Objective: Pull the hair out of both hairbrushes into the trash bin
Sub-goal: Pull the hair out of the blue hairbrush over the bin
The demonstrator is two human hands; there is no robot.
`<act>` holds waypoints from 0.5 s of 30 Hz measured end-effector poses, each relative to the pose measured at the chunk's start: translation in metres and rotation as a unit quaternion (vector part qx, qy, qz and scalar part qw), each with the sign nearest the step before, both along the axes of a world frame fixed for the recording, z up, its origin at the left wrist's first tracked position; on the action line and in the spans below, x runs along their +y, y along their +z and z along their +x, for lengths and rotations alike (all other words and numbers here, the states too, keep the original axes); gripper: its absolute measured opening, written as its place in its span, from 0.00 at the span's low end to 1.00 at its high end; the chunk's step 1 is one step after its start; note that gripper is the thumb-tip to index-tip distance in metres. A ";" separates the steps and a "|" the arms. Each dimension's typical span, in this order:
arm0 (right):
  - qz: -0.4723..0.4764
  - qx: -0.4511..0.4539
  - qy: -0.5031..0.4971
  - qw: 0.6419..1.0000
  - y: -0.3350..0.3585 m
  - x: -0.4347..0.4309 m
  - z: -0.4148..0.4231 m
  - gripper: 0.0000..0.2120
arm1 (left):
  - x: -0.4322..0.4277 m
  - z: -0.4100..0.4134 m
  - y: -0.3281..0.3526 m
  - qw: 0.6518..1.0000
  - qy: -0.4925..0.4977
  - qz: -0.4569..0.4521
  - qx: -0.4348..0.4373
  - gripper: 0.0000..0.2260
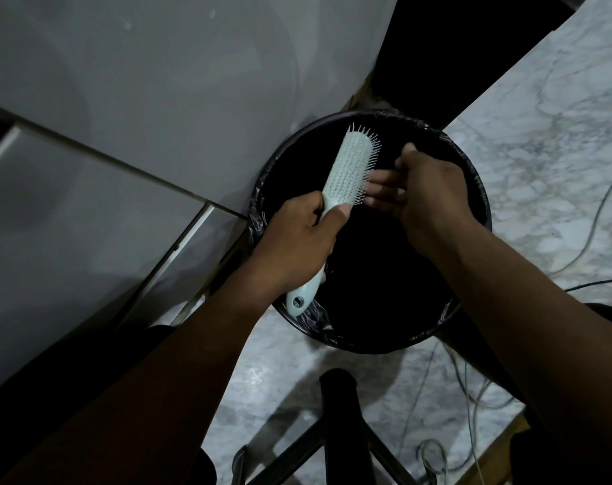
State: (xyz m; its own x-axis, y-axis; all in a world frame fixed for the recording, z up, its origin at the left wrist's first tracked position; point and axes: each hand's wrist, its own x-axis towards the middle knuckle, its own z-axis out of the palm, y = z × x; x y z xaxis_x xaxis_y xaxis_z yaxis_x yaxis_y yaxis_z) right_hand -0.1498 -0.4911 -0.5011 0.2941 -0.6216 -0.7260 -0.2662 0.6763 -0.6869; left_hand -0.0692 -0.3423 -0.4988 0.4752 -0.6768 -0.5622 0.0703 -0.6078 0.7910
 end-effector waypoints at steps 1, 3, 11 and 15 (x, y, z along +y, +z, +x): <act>0.002 -0.006 0.012 1.000 -0.001 -0.002 -0.001 0.15 | 0.000 0.000 0.001 1.000 0.000 0.002 0.010 0.13; -0.051 -0.018 0.084 0.995 -0.005 -0.001 -0.004 0.23 | 0.000 -0.001 0.005 0.999 -0.008 0.003 0.047 0.13; -0.164 -0.017 0.073 0.984 -0.009 -0.008 -0.009 0.09 | -0.001 -0.002 0.015 0.993 -0.036 -0.004 0.116 0.13; -0.019 -0.011 0.002 1.000 -0.011 -0.018 -0.010 0.16 | 0.001 -0.003 0.018 0.995 -0.045 0.008 0.090 0.12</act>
State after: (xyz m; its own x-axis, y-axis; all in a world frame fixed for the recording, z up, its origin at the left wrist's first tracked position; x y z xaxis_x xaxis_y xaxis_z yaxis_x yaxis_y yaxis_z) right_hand -0.1601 -0.5090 -0.5117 0.3134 -0.6467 -0.6954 -0.2534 0.6487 -0.7176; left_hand -0.0722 -0.3411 -0.4805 0.3042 -0.7030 -0.6429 0.1538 -0.6298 0.7614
